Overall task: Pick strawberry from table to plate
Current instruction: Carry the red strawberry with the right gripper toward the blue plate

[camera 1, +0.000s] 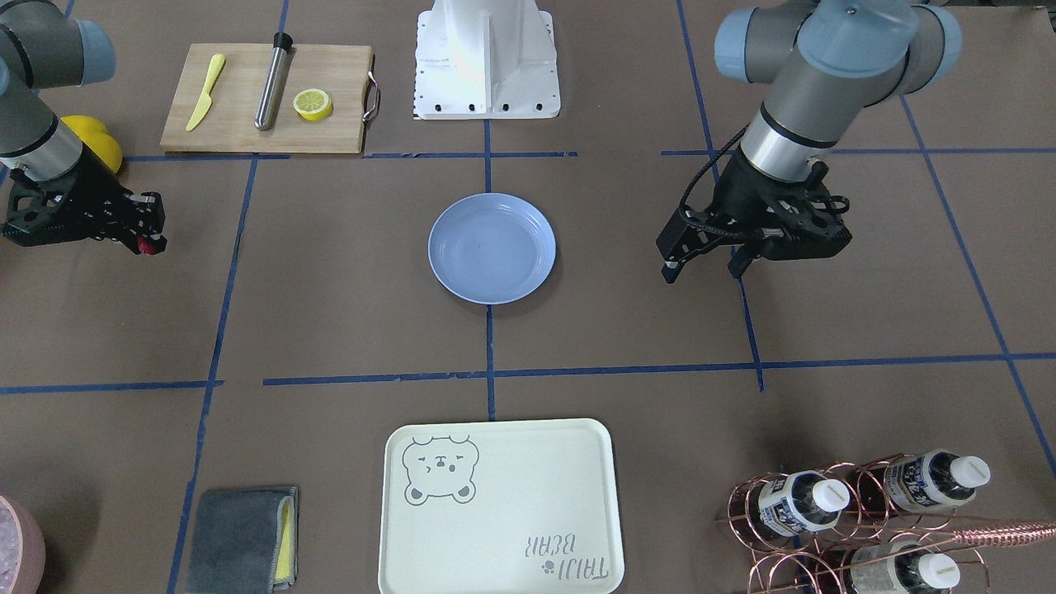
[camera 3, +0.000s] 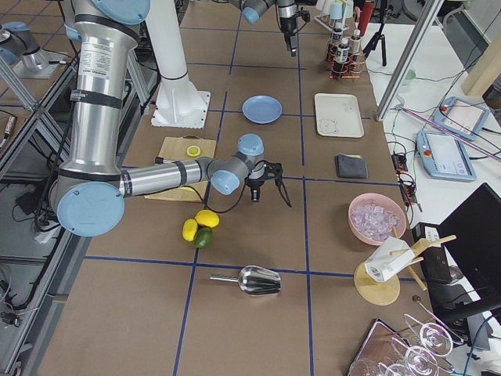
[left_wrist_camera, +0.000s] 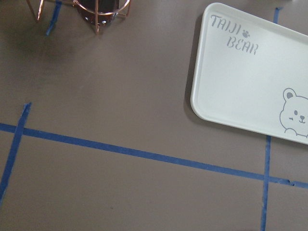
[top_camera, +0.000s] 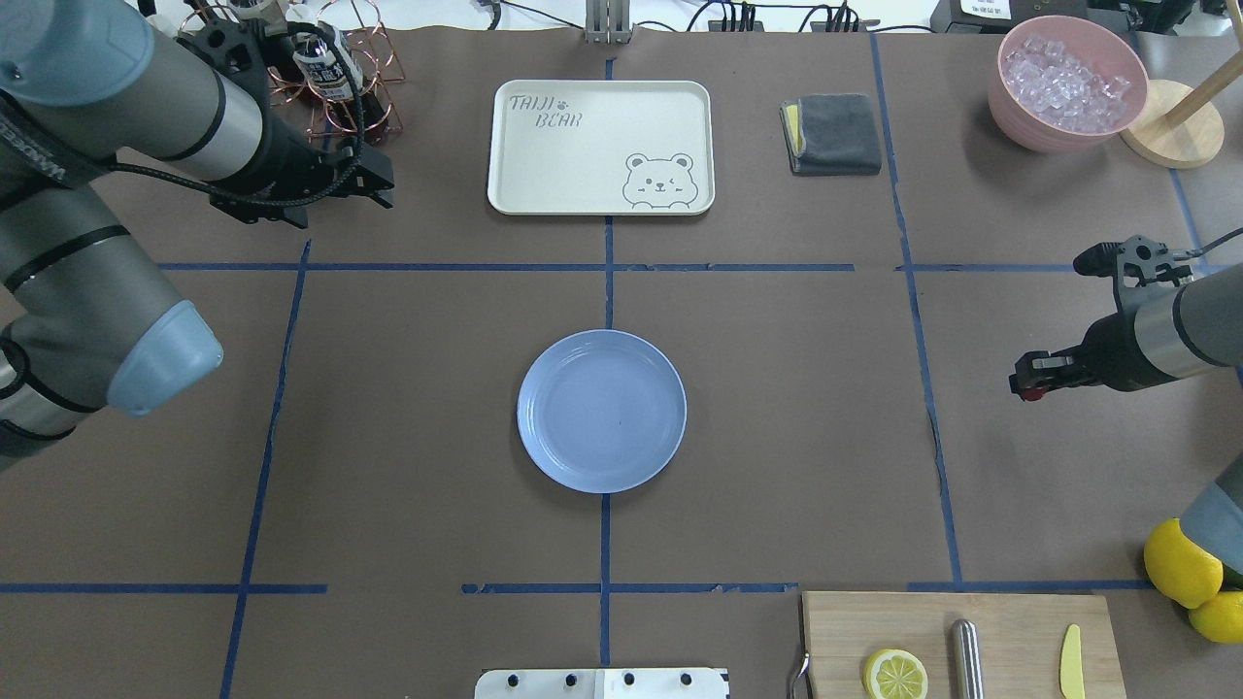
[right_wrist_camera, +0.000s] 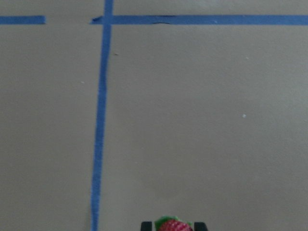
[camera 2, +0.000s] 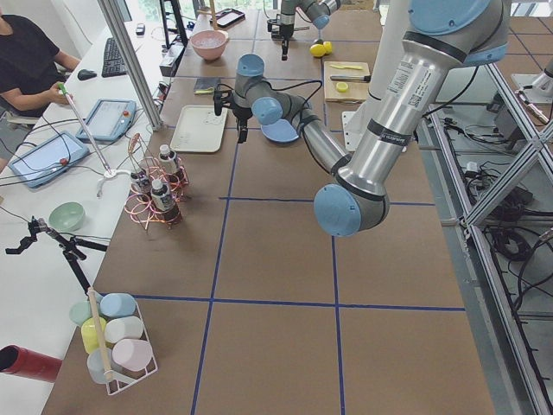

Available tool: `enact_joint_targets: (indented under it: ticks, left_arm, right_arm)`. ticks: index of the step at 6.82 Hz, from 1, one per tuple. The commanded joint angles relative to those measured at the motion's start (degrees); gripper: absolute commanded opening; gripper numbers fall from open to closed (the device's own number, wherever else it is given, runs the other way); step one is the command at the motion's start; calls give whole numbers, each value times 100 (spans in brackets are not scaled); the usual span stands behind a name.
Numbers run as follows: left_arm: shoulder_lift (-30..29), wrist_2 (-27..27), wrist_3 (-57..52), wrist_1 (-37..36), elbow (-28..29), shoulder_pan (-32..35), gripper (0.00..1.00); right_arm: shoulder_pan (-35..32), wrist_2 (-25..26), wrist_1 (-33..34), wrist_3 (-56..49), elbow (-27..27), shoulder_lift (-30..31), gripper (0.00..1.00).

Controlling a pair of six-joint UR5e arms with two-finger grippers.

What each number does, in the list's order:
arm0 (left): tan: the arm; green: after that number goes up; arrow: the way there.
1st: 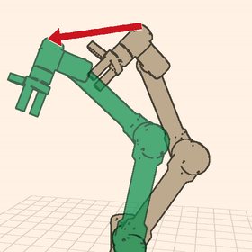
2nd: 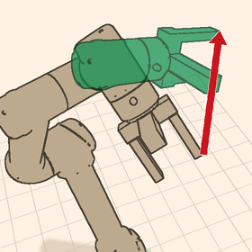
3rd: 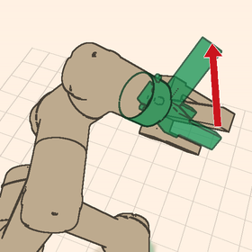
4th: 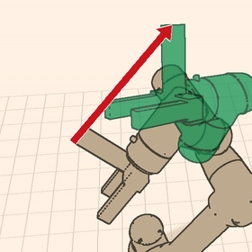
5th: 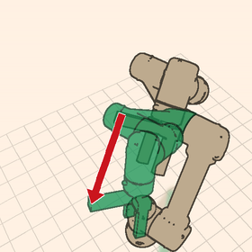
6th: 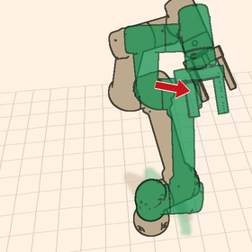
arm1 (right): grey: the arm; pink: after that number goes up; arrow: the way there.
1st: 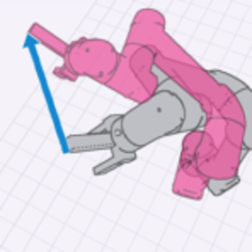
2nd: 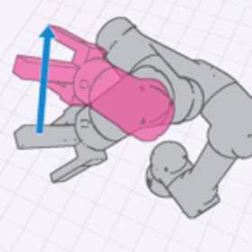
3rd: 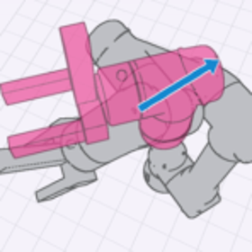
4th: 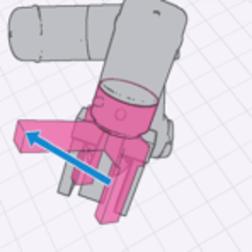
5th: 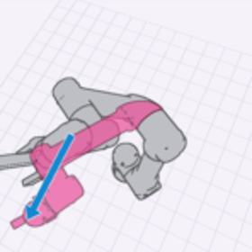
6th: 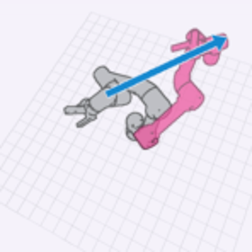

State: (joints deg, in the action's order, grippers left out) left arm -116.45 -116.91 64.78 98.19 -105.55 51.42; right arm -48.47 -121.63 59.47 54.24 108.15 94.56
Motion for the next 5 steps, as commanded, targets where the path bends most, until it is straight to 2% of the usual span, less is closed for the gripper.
enact_joint_targets:
  ticks: [1,3,4,5]
  left_arm:
    - [488,-16,-1470,-230,-18,481,100]
    - [1209,-16,-3024,-230,-36,1130,100]
    - [1508,-16,-3824,-230,-9,1525,100]
    - [1824,-25,-4537,-230,8,1938,100]
  right_arm:
    - [-23,-124,789,147,40,-1205,0]
    - [598,146,2098,883,-143,-2883,0]
    - [1002,627,2295,965,-275,-3282,0]
    - [1319,979,2289,1305,-625,-3713,0]
